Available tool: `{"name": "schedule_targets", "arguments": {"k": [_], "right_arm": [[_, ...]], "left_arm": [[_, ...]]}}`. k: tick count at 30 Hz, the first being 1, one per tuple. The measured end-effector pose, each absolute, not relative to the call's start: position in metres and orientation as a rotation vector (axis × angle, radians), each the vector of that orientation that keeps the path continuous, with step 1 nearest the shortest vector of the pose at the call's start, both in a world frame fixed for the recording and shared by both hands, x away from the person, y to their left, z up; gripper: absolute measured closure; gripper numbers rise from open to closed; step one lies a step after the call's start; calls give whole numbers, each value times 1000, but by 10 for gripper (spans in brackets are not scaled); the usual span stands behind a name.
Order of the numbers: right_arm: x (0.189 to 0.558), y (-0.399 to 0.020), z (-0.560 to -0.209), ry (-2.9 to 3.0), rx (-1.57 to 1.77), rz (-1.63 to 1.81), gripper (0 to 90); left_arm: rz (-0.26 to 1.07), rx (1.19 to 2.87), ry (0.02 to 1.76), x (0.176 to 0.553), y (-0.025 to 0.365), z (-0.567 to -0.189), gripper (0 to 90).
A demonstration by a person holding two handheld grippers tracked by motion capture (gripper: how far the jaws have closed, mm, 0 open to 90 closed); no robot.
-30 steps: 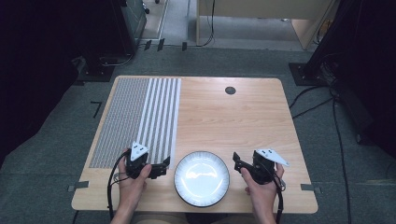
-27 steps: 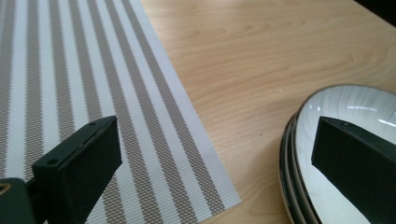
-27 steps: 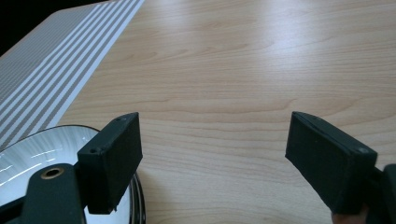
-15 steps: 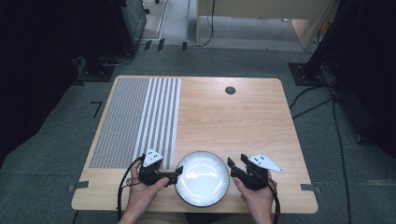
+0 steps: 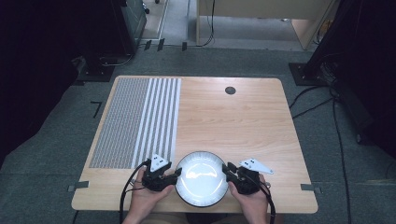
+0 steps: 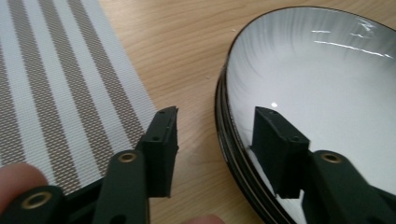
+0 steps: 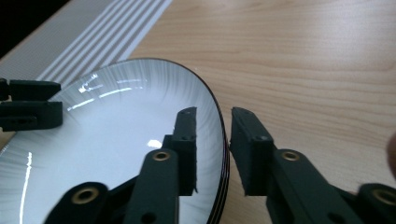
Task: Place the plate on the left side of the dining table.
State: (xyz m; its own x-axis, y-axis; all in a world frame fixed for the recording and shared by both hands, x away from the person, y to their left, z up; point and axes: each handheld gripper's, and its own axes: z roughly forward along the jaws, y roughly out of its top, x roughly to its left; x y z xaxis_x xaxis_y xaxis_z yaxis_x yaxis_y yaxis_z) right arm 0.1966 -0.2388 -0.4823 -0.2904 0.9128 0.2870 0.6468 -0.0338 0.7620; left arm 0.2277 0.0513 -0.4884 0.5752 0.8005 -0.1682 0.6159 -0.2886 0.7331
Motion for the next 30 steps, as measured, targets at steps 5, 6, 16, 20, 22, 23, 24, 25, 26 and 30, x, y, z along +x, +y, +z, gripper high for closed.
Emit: {"name": "schedule_targets", "arguments": {"k": [5, 6, 16, 20, 22, 23, 24, 25, 26, 30], "right_arm": [[198, -240, -488, 1951, 1711, 1219, 814], [198, -241, -488, 1951, 1727, 1221, 824], [199, -244, -489, 1932, 1765, 1243, 849], [198, -248, -487, 1891, 1811, 1307, 892], [198, -247, -489, 1882, 1809, 1327, 893], [198, -247, -489, 1882, 1801, 1325, 893], [198, -247, -489, 1881, 1809, 1328, 893], [198, -247, -489, 1876, 1817, 1334, 893], [198, -249, -489, 1870, 1825, 1342, 894], [198, -251, -489, 1856, 1840, 1355, 894]], "left_arm": [[277, 2024, 1100, 227, 49, -489, 626], [273, 2024, 1097, 226, 49, -489, 646], [307, 2021, 1092, 223, 45, -489, 699], [318, 2023, 1091, 222, 43, -489, 677], [308, 2020, 1091, 223, 43, -490, 665], [307, 2019, 1089, 223, 43, -490, 664], [305, 2017, 1088, 223, 43, -489, 657], [305, 2013, 1088, 223, 44, -489, 646], [302, 2007, 1091, 223, 44, -489, 635], [298, 1971, 1093, 225, 50, -486, 607]]}}
